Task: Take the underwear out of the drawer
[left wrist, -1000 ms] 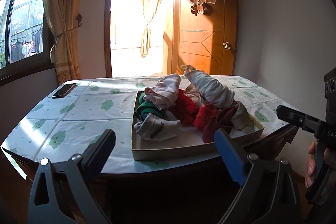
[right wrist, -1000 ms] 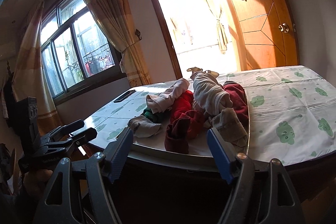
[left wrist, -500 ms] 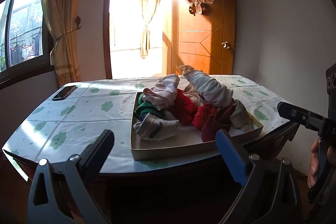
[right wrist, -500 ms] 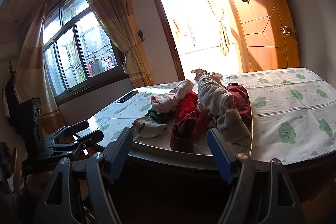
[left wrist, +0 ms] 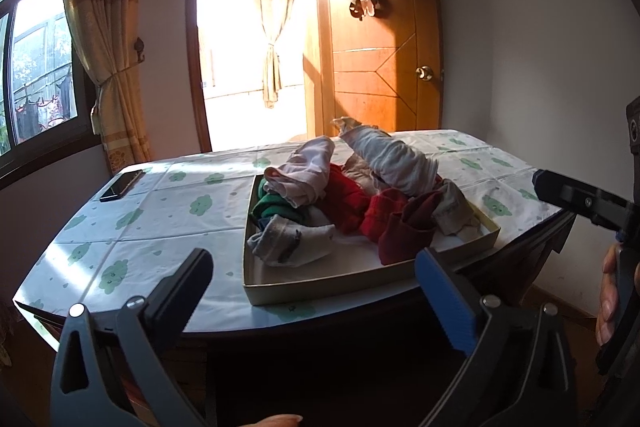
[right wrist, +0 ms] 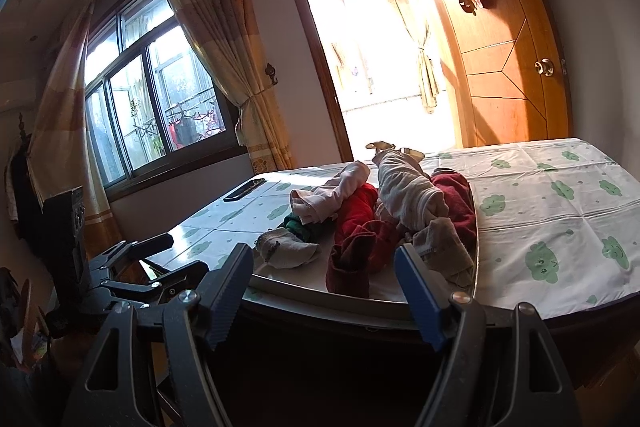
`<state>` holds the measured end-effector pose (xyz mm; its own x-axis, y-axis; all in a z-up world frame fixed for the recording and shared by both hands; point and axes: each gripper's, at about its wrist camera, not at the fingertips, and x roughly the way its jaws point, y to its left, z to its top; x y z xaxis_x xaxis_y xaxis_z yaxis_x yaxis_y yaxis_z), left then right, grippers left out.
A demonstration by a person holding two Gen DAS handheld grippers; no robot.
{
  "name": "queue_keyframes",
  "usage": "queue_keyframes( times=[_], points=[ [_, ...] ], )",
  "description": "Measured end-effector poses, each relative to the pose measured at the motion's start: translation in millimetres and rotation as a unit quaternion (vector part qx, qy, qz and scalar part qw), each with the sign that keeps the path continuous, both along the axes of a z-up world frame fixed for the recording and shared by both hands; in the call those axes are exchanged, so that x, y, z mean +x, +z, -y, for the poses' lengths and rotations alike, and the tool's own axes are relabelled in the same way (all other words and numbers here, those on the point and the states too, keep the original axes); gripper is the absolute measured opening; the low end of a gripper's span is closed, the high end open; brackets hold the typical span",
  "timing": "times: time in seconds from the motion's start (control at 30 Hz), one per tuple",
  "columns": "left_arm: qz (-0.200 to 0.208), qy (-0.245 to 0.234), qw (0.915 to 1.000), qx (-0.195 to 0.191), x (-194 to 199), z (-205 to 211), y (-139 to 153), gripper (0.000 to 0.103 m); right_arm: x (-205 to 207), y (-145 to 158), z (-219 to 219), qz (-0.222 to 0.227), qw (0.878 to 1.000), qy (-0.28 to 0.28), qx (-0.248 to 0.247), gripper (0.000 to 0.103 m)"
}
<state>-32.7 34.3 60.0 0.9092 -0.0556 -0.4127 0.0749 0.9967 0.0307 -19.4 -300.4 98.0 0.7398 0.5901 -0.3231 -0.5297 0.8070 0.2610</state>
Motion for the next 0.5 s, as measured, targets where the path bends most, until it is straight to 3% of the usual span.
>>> queue_keyframes(
  times=[0.27, 0.5],
  points=[
    [0.005, 0.001, 1.0000, -0.008, -2, 0, 11, 0.103, -8, 15, 5, 0.022, 1.000, -0.004, -0.002, 0.075],
    [-0.001, 0.008, 1.0000, -0.004, 1, 0, 6, 0.103, -6, 10, 3, 0.017, 1.000, 0.001, -0.004, 0.075]
  ],
)
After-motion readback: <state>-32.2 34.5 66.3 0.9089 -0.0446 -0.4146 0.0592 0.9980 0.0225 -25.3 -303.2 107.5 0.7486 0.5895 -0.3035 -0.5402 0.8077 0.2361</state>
